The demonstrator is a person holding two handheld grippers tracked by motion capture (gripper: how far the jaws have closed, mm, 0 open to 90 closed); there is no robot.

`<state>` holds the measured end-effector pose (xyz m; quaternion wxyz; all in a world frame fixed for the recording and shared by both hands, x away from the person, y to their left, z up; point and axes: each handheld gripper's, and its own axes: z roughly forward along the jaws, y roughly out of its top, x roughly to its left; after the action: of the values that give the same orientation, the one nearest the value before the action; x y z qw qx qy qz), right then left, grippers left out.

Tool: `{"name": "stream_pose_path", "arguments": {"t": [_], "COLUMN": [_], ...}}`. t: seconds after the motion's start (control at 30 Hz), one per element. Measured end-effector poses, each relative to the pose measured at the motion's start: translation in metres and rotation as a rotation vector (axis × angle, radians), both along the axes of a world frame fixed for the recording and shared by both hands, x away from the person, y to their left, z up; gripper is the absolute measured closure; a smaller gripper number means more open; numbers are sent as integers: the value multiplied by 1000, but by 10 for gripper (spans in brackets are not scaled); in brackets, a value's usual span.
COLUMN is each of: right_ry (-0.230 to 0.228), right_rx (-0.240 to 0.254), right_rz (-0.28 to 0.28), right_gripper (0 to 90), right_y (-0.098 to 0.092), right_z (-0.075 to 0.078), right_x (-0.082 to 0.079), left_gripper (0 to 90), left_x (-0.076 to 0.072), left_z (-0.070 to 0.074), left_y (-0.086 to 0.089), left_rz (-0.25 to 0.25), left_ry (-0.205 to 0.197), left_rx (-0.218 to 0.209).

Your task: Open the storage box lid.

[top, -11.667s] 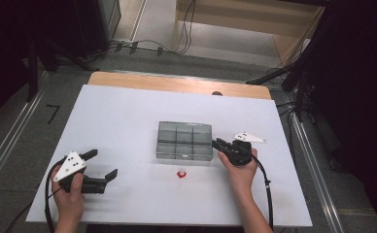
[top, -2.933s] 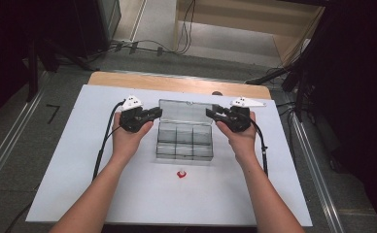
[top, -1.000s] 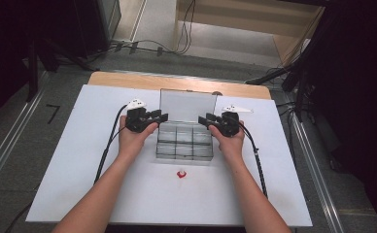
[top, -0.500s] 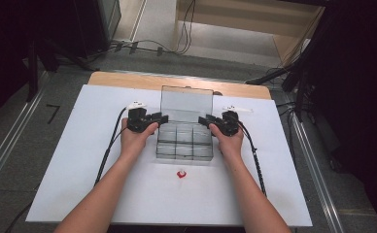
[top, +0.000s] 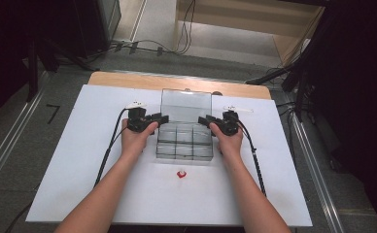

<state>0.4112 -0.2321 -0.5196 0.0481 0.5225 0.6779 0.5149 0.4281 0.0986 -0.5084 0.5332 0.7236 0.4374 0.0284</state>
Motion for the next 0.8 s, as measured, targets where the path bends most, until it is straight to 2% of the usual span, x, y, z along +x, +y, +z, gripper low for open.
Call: {"name": "stream_pose_path", "arguments": {"t": [0.2,0.4,0.8], "right_ry": [20,43,100], "right_rx": [18,42,84], "right_rz": [-12,-18,-36], "right_gripper": [437,427,390], "right_y": [-1,-2,-8], "right_z": [-2,-5,-8], "right_x": [1,2,4], "left_gripper": [532,531,531], "left_x": [1,3,3], "left_z": [-1,-2,-2], "left_y": [1,3,4], "left_rz": [24,23,22], "left_ry": [12,31,39], "left_rx": [8,-12,-12]}}
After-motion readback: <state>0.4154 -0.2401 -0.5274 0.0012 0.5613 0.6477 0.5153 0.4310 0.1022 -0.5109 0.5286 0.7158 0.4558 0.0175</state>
